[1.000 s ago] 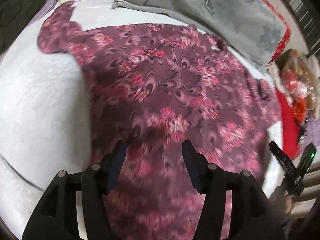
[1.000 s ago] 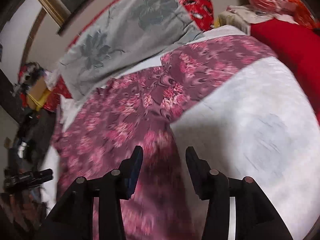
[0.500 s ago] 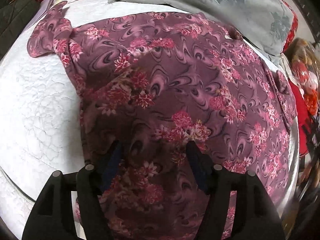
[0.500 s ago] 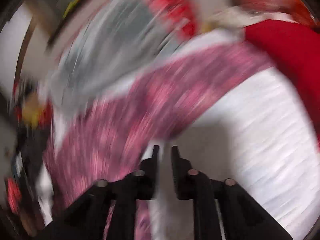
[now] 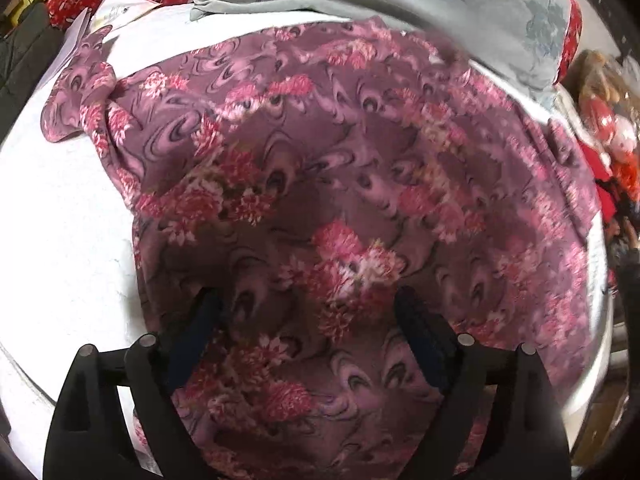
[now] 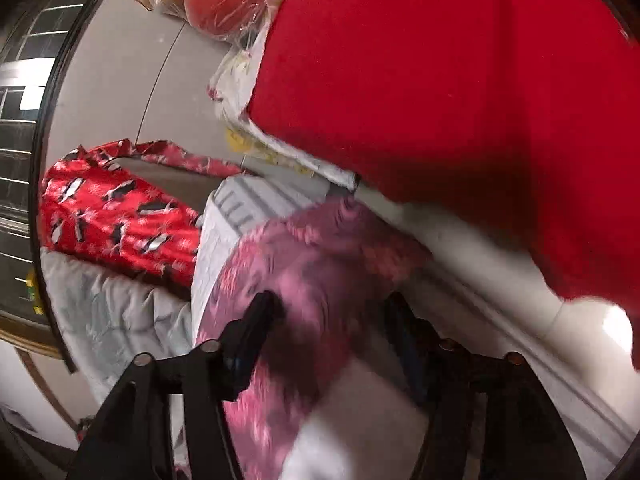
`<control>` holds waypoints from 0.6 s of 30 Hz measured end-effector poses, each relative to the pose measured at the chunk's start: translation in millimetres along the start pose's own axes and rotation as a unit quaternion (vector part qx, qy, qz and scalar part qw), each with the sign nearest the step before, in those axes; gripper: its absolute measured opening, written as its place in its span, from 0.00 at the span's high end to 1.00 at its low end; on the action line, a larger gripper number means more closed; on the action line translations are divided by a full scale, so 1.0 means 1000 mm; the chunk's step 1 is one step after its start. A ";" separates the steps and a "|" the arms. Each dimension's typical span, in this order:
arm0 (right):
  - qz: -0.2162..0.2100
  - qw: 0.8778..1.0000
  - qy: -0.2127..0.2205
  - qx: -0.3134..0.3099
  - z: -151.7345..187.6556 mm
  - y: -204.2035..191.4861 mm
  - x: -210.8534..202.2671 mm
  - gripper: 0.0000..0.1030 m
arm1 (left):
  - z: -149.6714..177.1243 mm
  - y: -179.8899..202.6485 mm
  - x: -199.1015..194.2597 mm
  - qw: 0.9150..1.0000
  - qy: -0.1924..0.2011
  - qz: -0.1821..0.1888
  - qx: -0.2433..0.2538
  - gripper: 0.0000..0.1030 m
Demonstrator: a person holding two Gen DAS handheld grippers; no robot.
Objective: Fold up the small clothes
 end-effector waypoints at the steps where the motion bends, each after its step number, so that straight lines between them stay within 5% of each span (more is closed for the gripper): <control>1: -0.011 1.000 0.001 0.024 -0.004 -0.001 0.008 0.31 | -0.007 0.001 -0.002 1.000 0.006 0.008 -0.007 0.14; 3: -0.027 0.997 0.012 0.066 -0.010 0.000 0.014 0.33 | -0.026 0.008 -0.002 1.000 0.023 0.015 -0.011 0.14; 4: -0.043 0.995 0.026 0.085 -0.019 0.001 0.010 0.51 | -0.037 0.010 -0.004 0.999 0.036 0.015 -0.010 0.14; 5: -0.053 0.994 0.044 0.083 -0.026 -0.004 0.007 0.91 | -0.054 0.012 -0.006 0.998 0.054 0.016 -0.010 0.14; 10: -0.079 0.982 0.170 -0.013 -0.065 -0.047 -0.046 0.92 | -0.103 0.007 0.013 0.995 0.091 0.003 -0.045 0.14; 14: 0.065 0.987 0.135 -0.056 -0.070 -0.014 -0.037 0.92 | -0.088 -0.009 0.060 0.994 0.027 -0.013 -0.106 0.14; 18: 0.053 0.979 0.170 -0.096 -0.066 -0.037 -0.063 0.92 | -0.089 -0.010 0.059 0.994 0.037 -0.004 -0.101 0.14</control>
Point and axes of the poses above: each gripper's, at about its wrist camera, not at the fingertips, and x roughly the way its jaws point, y to its right, z to its underside, the point moved 9 cm from there along x, roughly the way its jaws point, and after that the axes turned 15 degrees about y, right-handed, at the moved point
